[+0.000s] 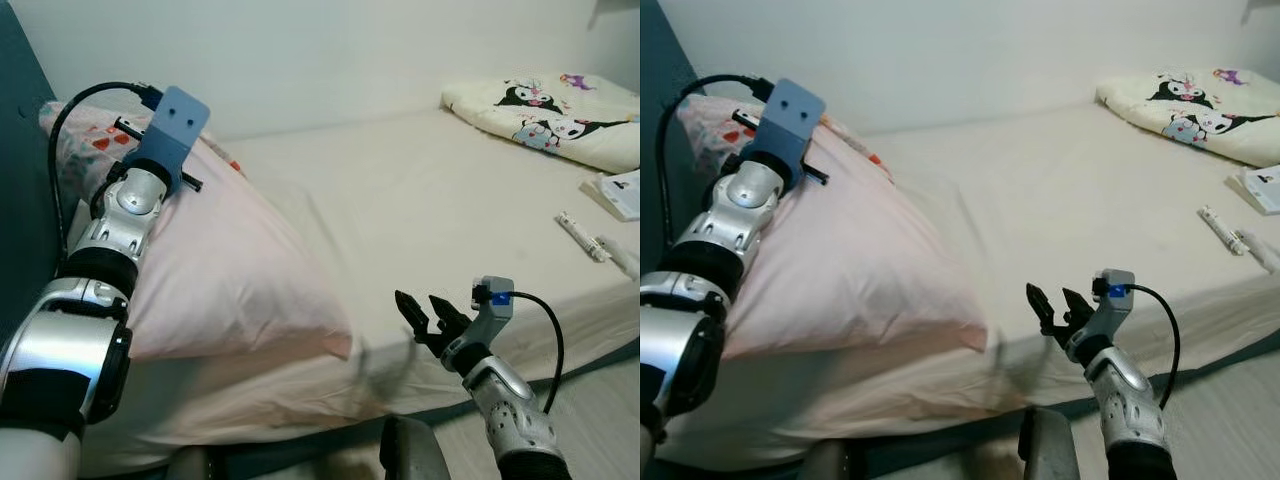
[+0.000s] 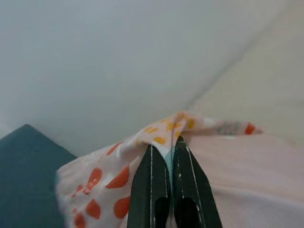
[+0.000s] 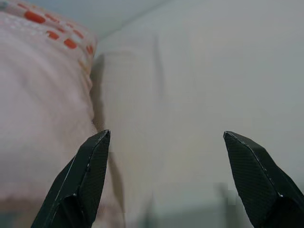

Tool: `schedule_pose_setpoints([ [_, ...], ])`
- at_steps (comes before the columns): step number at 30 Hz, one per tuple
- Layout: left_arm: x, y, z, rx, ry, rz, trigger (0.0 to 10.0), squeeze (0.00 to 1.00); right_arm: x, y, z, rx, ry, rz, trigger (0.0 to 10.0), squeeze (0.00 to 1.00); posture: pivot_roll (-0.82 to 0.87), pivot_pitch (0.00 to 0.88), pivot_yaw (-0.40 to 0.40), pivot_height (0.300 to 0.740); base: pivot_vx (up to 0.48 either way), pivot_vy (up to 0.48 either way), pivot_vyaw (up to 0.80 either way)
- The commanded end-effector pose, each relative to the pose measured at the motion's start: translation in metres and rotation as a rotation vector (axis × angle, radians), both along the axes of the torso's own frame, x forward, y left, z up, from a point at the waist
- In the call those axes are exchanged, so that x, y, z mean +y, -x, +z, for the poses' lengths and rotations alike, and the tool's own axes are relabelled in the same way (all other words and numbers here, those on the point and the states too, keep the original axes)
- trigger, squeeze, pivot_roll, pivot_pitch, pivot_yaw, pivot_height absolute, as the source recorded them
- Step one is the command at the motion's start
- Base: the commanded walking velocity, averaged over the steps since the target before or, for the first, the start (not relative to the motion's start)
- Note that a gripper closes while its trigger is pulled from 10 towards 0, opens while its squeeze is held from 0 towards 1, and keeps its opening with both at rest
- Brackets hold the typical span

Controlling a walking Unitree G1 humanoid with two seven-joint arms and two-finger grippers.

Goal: Clean up the room

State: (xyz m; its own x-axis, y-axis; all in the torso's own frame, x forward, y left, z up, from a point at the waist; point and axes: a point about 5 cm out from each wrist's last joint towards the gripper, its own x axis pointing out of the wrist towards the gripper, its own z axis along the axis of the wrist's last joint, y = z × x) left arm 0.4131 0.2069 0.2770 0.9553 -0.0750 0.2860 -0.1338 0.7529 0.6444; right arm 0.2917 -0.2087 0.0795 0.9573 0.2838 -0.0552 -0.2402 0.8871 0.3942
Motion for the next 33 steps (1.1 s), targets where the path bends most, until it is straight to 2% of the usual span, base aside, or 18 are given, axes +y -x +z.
schedule_pose_setpoints([
  [1,0.007,0.001,0.018,-0.066,-0.069,0.030,0.0,0.00,0.004,0.006,0.001,0.007,-0.007,0.008,10.0,0.00,-0.10,0.118,0.061,0.471,0.000,0.000,0.00],
  [5,0.013,0.001,0.017,-0.051,-0.119,0.062,0.0,0.00,0.002,0.018,0.002,0.013,-0.007,-0.003,10.0,0.00,-0.10,0.148,0.069,0.471,0.000,0.000,0.00],
  [7,0.017,0.001,0.017,-0.032,-0.195,0.101,0.0,0.00,0.000,0.029,0.004,0.013,-0.005,-0.012,10.0,0.00,-0.11,0.206,0.084,0.471,0.000,0.000,0.00],
  [8,0.017,0.001,0.017,-0.032,-0.195,0.101,0.0,0.00,0.000,0.029,0.004,0.013,-0.005,-0.012,10.0,0.00,-0.11,0.206,0.084,0.471,0.000,0.000,0.00],
  [11,0.024,0.001,0.016,-0.010,-0.271,0.150,0.0,0.00,-0.002,0.037,0.008,0.015,-0.003,-0.029,10.0,0.00,-0.12,0.230,0.089,0.471,0.000,0.000,0.00],
  [12,0.032,0.002,0.017,0.004,-0.293,0.189,0.0,0.00,-0.002,0.039,0.010,0.015,-0.005,-0.034,10.0,0.00,-0.12,0.251,0.087,0.471,0.000,0.000,0.00],
  [13,0.032,0.002,0.017,0.004,-0.293,0.189,0.0,0.00,-0.002,0.039,0.010,0.015,-0.005,-0.034,10.0,0.00,-0.12,0.251,0.087,0.471,0.000,0.000,0.00],
  [15,0.052,0.006,0.021,0.018,-0.314,0.277,0.0,0.00,0.002,0.042,0.015,0.013,-0.008,-0.034,10.0,0.00,-0.12,0.271,0.084,0.471,0.000,0.000,0.00],
  [16,0.052,0.006,0.021,0.018,-0.314,0.277,0.0,0.00,0.002,0.042,0.015,0.013,-0.008,-0.034,10.0,0.00,-0.12,0.271,0.084,0.471,0.000,0.000,0.00],
  [18,0.076,0.013,0.027,0.032,-0.350,0.367,0.0,0.00,0.007,0.043,0.021,0.009,-0.012,-0.015,10.0,0.00,-0.10,0.295,0.071,0.471,0.000,0.000,0.00],
  [20,0.076,0.013,0.027,0.032,-0.350,0.367,0.0,0.00,0.007,0.043,0.021,0.009,-0.012,-0.015,10.0,0.00,-0.10,0.295,0.071,0.471,0.000,0.000,0.00],
  [21,0.085,0.016,0.034,0.041,-0.347,0.385,0.0,0.00,0.010,0.043,0.026,0.006,-0.013,-0.004,10.0,0.00,-0.10,0.301,0.067,0.471,0.000,0.000,0.00],
  [22,0.085,0.016,0.034,0.041,-0.347,0.385,0.0,0.00,0.010,0.043,0.026,0.006,-0.013,-0.004,10.0,0.00,-0.10,0.301,0.067,0.471,0.000,0.000,0.00],
  [24,0.094,0.021,0.054,0.007,-0.538,0.461,0.0,0.00,0.012,0.040,0.033,-0.002,-0.014,0.004,10.0,0.00,-0.09,0.300,0.064,0.471,0.000,0.000,0.00],
  [25,0.097,0.023,0.062,-0.010,-0.601,0.488,0.0,0.00,0.012,0.040,0.035,-0.003,-0.016,0.004,10.0,0.00,-0.09,0.300,0.064,0.471,0.000,0.000,0.00],
  [28,0.103,0.026,0.072,-0.028,-0.622,0.526,0.0,0.00,0.011,0.040,0.036,-0.005,-0.017,0.003,10.0,0.00,-0.08,0.297,0.063,0.471,0.000,0.000,0.00],
  [31,0.111,0.035,0.099,-0.092,-0.685,0.602,0.0,0.00,0.012,0.041,0.039,-0.005,-0.018,-0.002,10.0,0.00,-0.07,0.288,0.067,0.471,0.000,0.000,0.00],
  [33,0.115,0.038,0.108,-0.109,-0.693,0.630,0.0,0.00,0.012,0.041,0.039,-0.006,-0.020,-0.002,10.0,0.00,-0.06,0.284,0.071,0.471,0.000,0.000,0.00],
])
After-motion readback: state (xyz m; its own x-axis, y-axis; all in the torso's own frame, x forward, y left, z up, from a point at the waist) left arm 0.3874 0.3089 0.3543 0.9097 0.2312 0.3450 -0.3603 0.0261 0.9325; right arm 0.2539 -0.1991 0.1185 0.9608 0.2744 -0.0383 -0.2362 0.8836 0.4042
